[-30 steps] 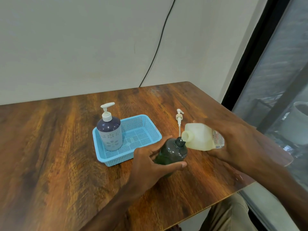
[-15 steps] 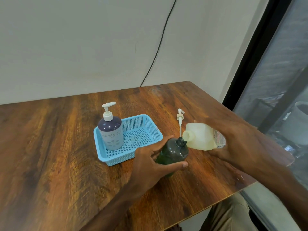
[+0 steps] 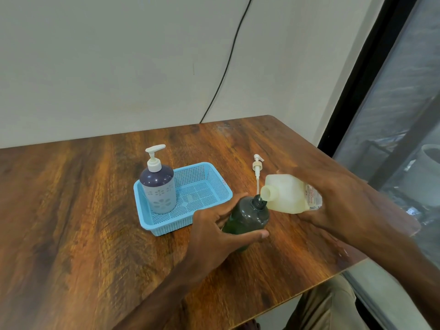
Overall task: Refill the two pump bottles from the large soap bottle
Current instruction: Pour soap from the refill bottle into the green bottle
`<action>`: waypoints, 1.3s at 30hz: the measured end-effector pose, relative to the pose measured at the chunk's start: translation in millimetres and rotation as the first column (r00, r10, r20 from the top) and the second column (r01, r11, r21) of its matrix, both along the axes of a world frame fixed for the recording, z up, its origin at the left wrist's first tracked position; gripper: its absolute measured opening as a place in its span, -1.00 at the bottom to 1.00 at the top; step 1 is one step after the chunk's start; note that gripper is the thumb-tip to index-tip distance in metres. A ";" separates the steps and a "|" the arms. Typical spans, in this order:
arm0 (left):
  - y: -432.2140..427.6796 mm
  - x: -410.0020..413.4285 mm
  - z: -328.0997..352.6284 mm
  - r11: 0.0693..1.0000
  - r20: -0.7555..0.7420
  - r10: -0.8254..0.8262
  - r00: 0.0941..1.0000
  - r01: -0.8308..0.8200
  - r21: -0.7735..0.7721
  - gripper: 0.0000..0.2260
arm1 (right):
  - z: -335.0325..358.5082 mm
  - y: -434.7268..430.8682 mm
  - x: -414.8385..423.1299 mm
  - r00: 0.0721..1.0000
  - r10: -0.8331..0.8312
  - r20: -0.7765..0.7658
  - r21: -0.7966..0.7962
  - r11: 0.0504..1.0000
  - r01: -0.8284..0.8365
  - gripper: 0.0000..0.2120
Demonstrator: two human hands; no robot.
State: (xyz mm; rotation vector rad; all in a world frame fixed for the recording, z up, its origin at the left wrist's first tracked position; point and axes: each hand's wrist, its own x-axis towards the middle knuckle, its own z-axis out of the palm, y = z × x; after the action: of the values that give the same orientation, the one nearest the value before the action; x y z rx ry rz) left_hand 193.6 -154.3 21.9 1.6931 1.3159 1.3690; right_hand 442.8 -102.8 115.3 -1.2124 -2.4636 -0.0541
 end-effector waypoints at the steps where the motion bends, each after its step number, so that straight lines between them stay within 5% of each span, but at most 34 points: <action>1: 0.1 0.0 -0.1 1.000 -0.001 0.003 1.000 -0.003 0.000 -0.31 | 0.3 0.1 0.1 1.000 -0.003 -0.002 -0.003 1.000 0.003 -0.23; 39: -0.3 -1.0 -1.0 1.000 0.026 0.001 1.000 -0.001 -0.011 -0.30 | -0.6 2.8 0.2 1.000 0.024 -0.004 -0.009 1.000 -0.024 -0.26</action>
State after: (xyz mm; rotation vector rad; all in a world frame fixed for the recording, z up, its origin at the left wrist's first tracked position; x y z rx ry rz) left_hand 192.6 -154.6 20.9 1.6623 1.3078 1.3776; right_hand 443.0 -99.9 114.6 -1.1858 -2.4771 -0.0345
